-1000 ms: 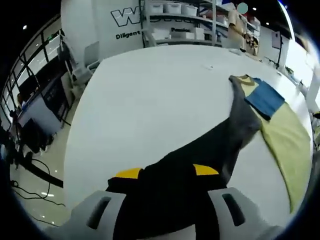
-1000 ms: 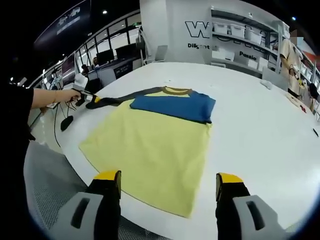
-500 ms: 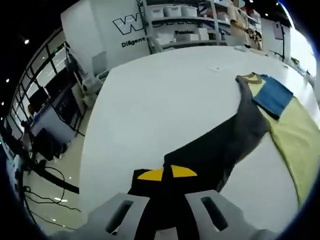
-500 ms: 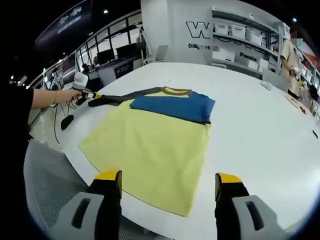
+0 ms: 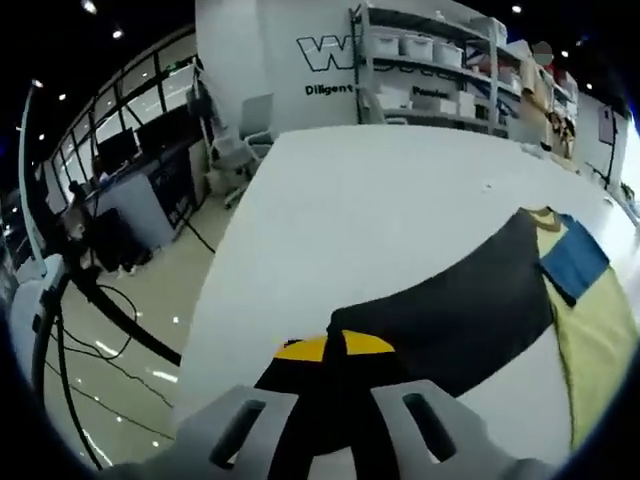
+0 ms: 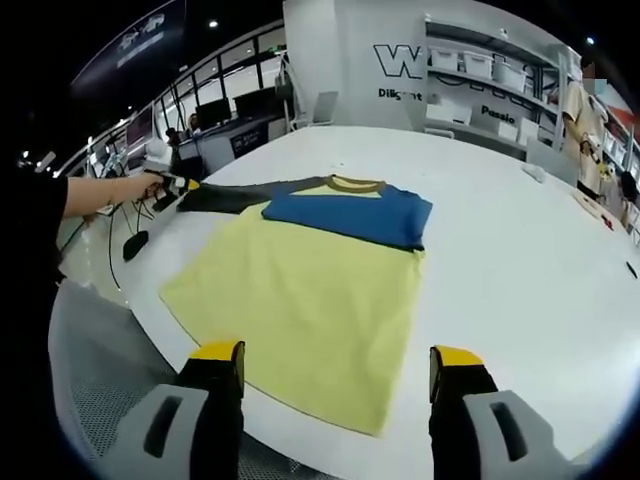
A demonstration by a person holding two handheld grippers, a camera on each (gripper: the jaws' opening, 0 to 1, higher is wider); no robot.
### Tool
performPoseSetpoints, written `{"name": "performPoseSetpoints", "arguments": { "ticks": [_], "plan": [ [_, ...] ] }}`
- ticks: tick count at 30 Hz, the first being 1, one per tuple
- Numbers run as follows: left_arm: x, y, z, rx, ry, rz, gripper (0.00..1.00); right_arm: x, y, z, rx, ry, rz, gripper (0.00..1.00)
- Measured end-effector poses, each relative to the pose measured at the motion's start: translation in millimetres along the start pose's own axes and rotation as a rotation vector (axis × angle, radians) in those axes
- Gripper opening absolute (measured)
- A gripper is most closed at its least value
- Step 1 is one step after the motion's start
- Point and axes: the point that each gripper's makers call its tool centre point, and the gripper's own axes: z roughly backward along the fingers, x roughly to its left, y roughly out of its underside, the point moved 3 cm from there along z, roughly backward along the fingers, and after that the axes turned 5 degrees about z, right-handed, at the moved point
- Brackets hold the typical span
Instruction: Fold the garment on the visible template until the final outline fits inside the template.
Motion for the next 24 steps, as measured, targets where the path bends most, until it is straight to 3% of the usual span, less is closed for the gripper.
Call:
{"name": "performPoseSetpoints", "arguments": {
  "ticks": [3, 7, 9, 13, 17, 20, 24],
  "plan": [
    [4.0, 8.4, -2.2, 0.047, -0.03, -0.043, 0.11, -0.7, 0.1, 1.4, 0.0, 0.003, 0.001, 0.74],
    [15.1, 27.5, -0.2, 0.138, -0.062, -0.03, 0.26, -4.2, 2.1, 3.5, -0.001, 0.014, -0.011, 0.74],
    [19.7, 30.5, 2.7, 0.15, -0.065, -0.022, 0.32, -3.6, 3.6, 3.1, 0.003, 0.014, -0.011, 0.74],
    [27.7, 27.7, 10.8, 0.112, -0.064, 0.004, 0.42, -0.2, -2.8, 3.6, -0.026, 0.014, -0.01, 0.82],
    [30.4, 28.4, 14.5, 0.086, -0.019, 0.06, 0.52, 5.2, -10.1, 7.2, -0.051, 0.0, 0.015, 0.86],
    [33.9, 31.8, 20.7, 0.073, -0.011, 0.114, 0.53, 4.1, -11.8, 7.9, -0.059, -0.001, 0.028, 0.91],
    [38.4, 41.9, 25.9, 0.102, -0.019, 0.134, 0.56, 5.9, -11.9, 8.0, -0.059, -0.014, 0.033, 0.95]
  ]
}}
